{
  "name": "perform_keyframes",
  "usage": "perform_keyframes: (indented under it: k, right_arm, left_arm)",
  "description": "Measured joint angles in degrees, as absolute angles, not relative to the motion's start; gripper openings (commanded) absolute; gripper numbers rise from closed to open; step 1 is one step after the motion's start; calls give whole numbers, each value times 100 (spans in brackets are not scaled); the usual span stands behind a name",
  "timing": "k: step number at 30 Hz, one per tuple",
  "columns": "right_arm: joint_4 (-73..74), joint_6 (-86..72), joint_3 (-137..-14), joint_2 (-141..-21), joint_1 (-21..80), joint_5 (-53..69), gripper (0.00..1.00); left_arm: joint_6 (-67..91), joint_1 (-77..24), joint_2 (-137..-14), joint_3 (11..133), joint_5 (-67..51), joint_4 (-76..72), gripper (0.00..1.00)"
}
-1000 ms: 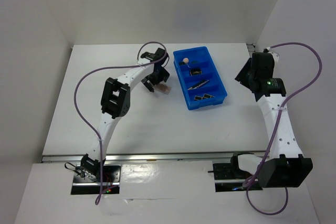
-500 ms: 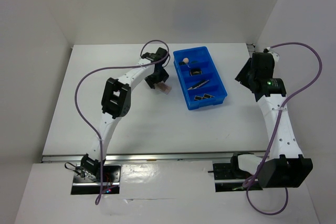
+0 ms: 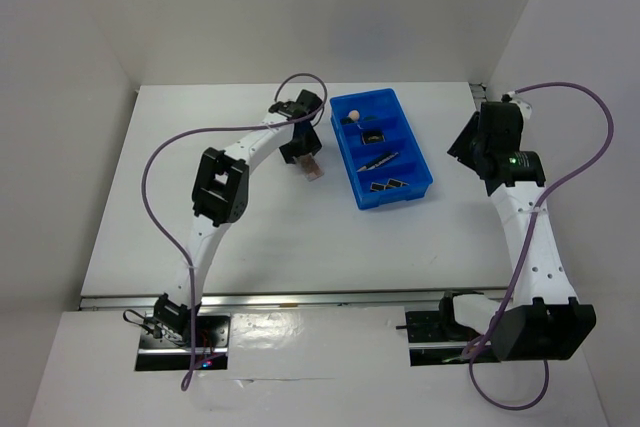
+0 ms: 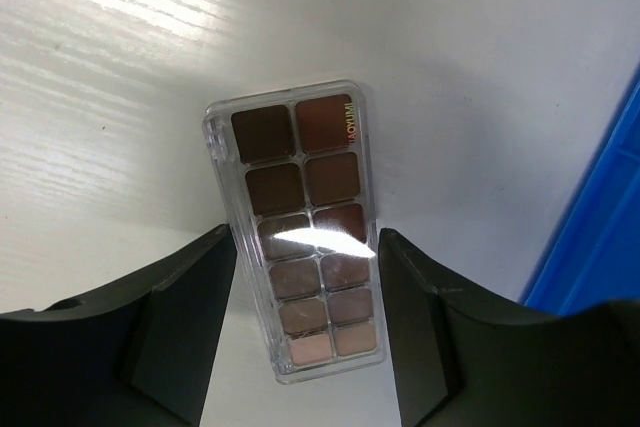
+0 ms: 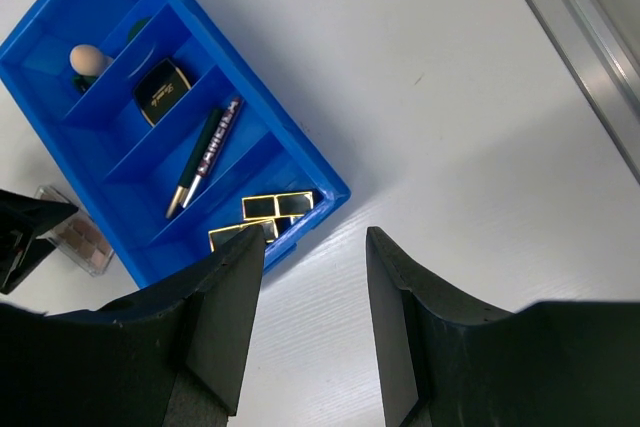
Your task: Organize the makeup
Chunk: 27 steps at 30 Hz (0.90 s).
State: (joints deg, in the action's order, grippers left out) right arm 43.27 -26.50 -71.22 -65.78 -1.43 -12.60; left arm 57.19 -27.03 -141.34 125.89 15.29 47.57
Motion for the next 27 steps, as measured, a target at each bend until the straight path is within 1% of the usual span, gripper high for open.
perform_keyframes:
  k: [1, 3, 5, 7, 9, 10, 12, 13, 17, 18, 21, 27]
  right_arm:
    - [4329, -2650, -7118, -6571, -143, -1260, 53]
    - [4322, -2650, -7109, -6571, -143, -1256, 53]
    - [4324, -2650, -7078, -6565, -143, -1238, 53]
    - [4324, -2650, -7070, -6563, -143, -1221, 53]
    - [4324, -2650, -7070, -6545, -143, -1221, 53]
    - [4324, -2650, -7070, -6536, -143, -1221, 53]
    - [4322, -2650, -7070, -6519, -143, -1221, 53]
    - [4322, -2650, -7070, -6514, -143, -1221, 53]
    - [4322, -2650, -7070, -6508, -143, -1221, 53]
    - [4322, -2650, -7070, -6508, -143, -1221, 53]
    - [4322, -2650, -7070, -6506, -143, -1219, 53]
    - [4322, -2650, -7070, -6506, -143, -1221, 53]
  left_arm:
    - [5651, -2703, -14182, 12676, 1527, 4805, 71]
    - [5500, -2707, -14326, 12910, 1531, 4941, 75]
    - [5358, -2716, -14484, 13200, 1568, 5096, 75]
    - [5247, -2720, -14545, 13316, 1603, 5177, 70]
    - [5175, -2722, -14556, 13338, 1636, 5221, 63]
    - [5122, -2722, -14556, 13319, 1647, 5212, 51]
    - [5089, -2722, -14508, 13238, 1658, 5157, 41]
    - [5072, -2722, -14470, 13166, 1658, 5107, 33]
    - [4947, -2720, -14376, 13026, 1643, 5004, 21]
    - [4921, -2718, -14348, 12999, 1636, 4989, 19]
    - [4696, -2711, -14254, 12879, 1614, 4995, 18]
    - [3717, -2700, -13769, 12593, 1269, 4895, 18]
